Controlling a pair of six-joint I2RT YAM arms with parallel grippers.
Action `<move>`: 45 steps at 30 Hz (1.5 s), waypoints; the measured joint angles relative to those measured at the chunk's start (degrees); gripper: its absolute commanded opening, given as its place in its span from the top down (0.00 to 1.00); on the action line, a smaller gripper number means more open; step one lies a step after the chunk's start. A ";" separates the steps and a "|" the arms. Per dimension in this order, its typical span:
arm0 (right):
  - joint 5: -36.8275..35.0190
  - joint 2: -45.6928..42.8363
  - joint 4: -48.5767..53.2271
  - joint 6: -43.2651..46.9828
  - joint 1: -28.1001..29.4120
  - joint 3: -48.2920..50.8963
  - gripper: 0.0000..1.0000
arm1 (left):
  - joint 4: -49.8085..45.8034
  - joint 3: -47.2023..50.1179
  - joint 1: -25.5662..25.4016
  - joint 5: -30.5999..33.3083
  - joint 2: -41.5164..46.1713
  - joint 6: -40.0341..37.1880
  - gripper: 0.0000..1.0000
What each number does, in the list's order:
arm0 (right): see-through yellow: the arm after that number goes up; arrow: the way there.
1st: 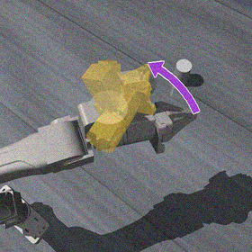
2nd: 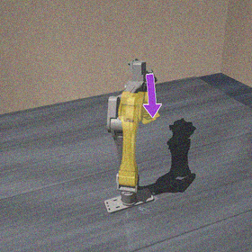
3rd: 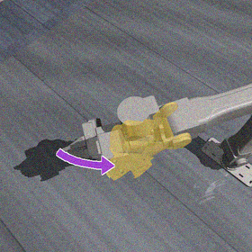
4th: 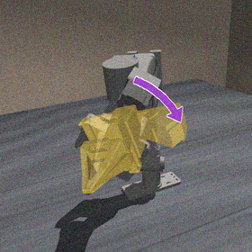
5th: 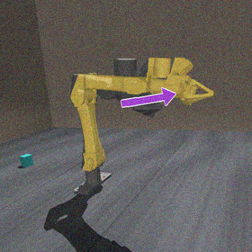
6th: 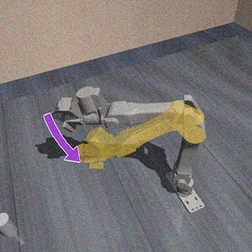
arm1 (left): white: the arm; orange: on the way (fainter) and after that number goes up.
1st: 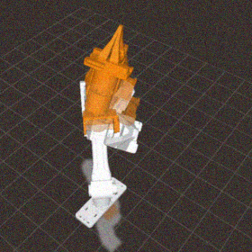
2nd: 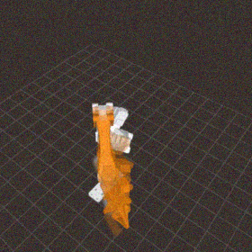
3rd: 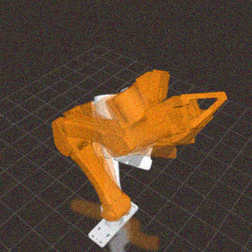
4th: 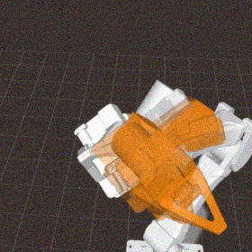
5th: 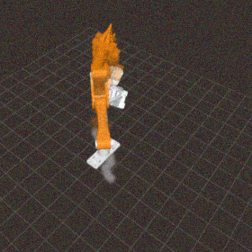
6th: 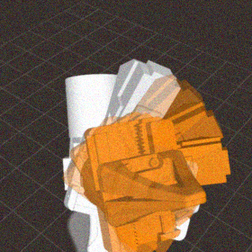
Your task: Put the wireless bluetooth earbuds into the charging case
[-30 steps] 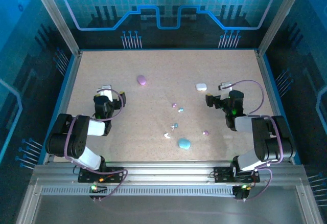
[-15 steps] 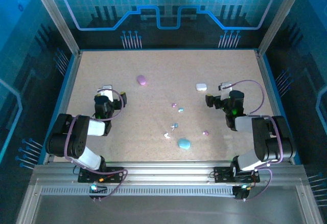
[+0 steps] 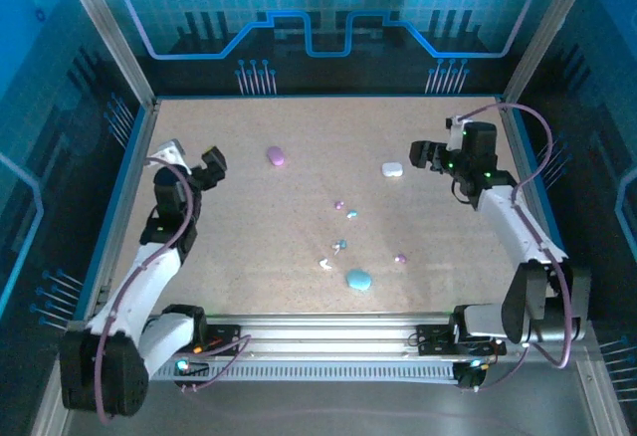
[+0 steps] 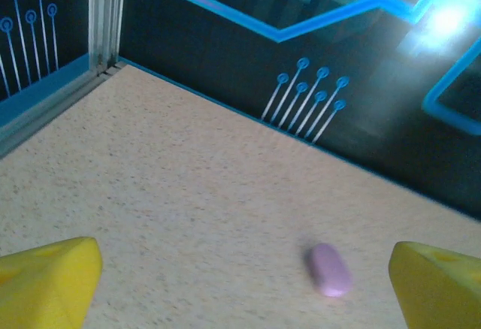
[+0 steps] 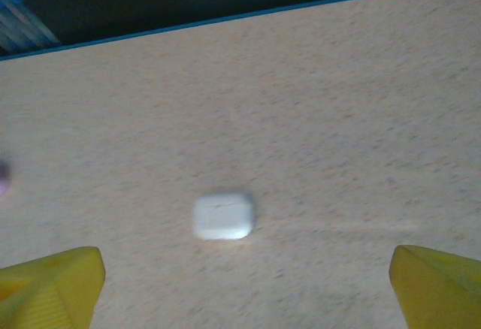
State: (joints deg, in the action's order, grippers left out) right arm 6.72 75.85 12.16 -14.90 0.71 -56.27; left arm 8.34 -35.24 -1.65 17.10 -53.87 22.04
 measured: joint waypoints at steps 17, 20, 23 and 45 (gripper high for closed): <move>14.34 -5.64 17.31 -6.27 26.88 12.44 0.23 | -20.09 5.86 -12.83 -28.17 11.41 21.79 0.01; 13.53 -6.12 16.26 -8.26 30.34 16.06 0.23 | -20.20 7.54 -14.25 -28.15 12.00 23.23 0.01; 13.22 -6.12 14.82 -9.75 32.76 18.86 0.22 | -20.35 8.41 -14.49 -28.13 12.00 24.22 0.01; 9.79 -0.09 8.61 -9.31 44.04 20.87 0.20 | -22.45 8.44 -17.68 -31.93 11.96 23.26 0.01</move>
State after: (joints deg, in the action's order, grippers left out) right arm 16.51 75.77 20.78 -24.21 44.75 -35.40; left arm -14.11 -26.81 -19.33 -14.83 -41.91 45.30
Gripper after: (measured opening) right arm 0.796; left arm 0.990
